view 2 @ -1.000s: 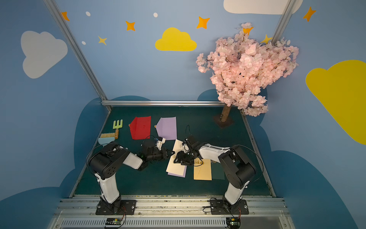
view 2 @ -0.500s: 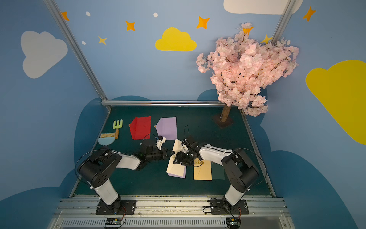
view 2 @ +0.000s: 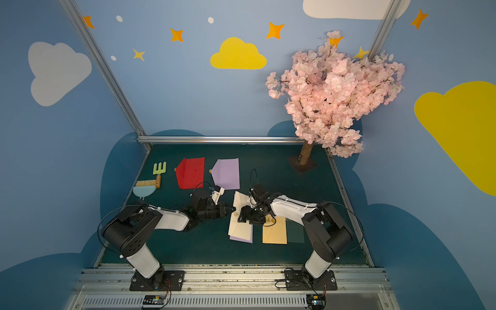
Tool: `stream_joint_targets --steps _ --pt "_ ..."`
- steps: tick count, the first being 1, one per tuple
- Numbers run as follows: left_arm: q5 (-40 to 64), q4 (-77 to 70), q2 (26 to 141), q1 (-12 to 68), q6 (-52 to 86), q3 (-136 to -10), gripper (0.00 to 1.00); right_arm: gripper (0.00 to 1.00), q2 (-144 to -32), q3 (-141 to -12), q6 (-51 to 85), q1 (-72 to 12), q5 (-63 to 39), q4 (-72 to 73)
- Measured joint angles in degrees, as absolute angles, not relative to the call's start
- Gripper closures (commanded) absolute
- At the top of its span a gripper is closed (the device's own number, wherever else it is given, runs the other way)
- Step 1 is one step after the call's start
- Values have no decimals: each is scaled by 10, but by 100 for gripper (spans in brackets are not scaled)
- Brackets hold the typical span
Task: Open the envelope
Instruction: Pick up the envelope from the envelope.
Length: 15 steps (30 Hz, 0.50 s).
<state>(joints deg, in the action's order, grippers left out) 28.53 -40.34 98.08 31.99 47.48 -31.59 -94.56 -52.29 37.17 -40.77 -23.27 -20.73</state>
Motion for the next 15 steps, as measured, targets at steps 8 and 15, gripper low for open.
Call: stream_joint_targets --steps 8,15 --pt "284 -402 981 320 475 -316 87 33 -939 -523 370 -410 -219 -219" --pt "282 -400 982 320 476 -312 66 33 -965 -527 369 -410 -229 -221"
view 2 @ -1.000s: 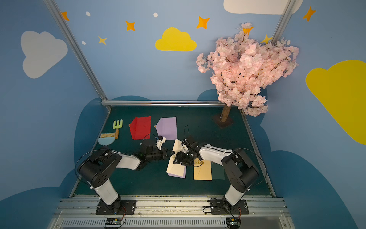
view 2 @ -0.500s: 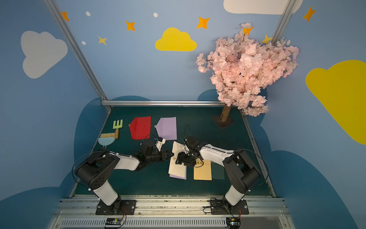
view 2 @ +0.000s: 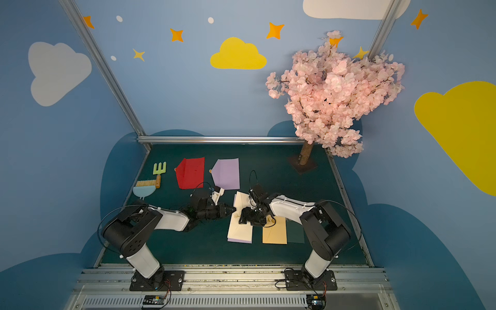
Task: Open the envelope
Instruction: Pick up the envelope from the envelope.
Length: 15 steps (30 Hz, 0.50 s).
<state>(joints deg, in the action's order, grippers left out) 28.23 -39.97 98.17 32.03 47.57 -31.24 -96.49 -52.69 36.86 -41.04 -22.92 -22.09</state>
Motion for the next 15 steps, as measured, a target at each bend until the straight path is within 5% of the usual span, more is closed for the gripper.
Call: stream_joint_targets --steps 15 --pt "263 -399 985 320 477 -299 66 33 -996 -560 355 -414 -253 -232"
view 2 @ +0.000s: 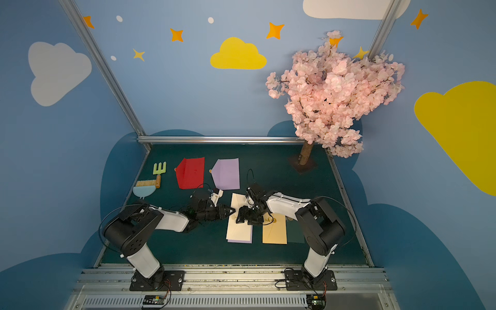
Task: Open the envelope
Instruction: Pick up the envelope from the envelope.
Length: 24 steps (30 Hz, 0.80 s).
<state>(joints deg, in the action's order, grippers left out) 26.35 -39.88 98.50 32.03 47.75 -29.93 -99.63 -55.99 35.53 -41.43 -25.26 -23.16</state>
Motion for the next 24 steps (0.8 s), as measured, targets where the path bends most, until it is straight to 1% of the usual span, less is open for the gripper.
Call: stream_joint_targets --steps 5,10,15,22,24 --pt "256 -394 972 320 475 -292 61 33 -1011 -577 350 -419 -260 -237" --pt "247 -394 966 320 475 -289 60 33 -1031 -602 342 -429 -264 -248" --pt "239 -394 965 319 475 -279 64 33 -1046 -622 336 -438 -269 -256" --pt "223 -394 935 312 475 -256 65 33 -1073 -655 329 -445 -284 -272" --pt "221 -394 930 309 476 -251 67 33 -1081 -664 327 -448 -290 -275"
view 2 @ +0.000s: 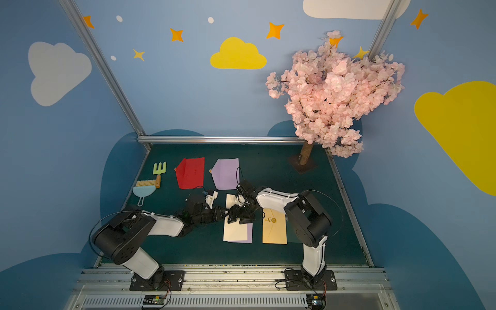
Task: Open the envelope
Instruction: Pick up the envelope from the envelope.
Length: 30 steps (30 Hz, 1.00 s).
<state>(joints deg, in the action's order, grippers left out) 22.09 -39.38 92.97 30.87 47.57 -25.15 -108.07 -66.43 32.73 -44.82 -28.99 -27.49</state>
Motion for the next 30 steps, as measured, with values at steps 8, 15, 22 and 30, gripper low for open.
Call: stream_joint_targets --steps 8,15,22,30 --pt "213 -394 929 299 479 -242 85 33 -1107 -698 324 -462 -304 -285" --pt "217 -403 939 292 481 -241 97 33 -1121 -717 321 -475 -308 -290" --pt "223 -410 940 283 482 -232 97 32 -1116 -718 313 -483 -298 -295" --pt "240 -347 825 270 449 -233 97 30 -999 -720 302 -482 -260 -357"
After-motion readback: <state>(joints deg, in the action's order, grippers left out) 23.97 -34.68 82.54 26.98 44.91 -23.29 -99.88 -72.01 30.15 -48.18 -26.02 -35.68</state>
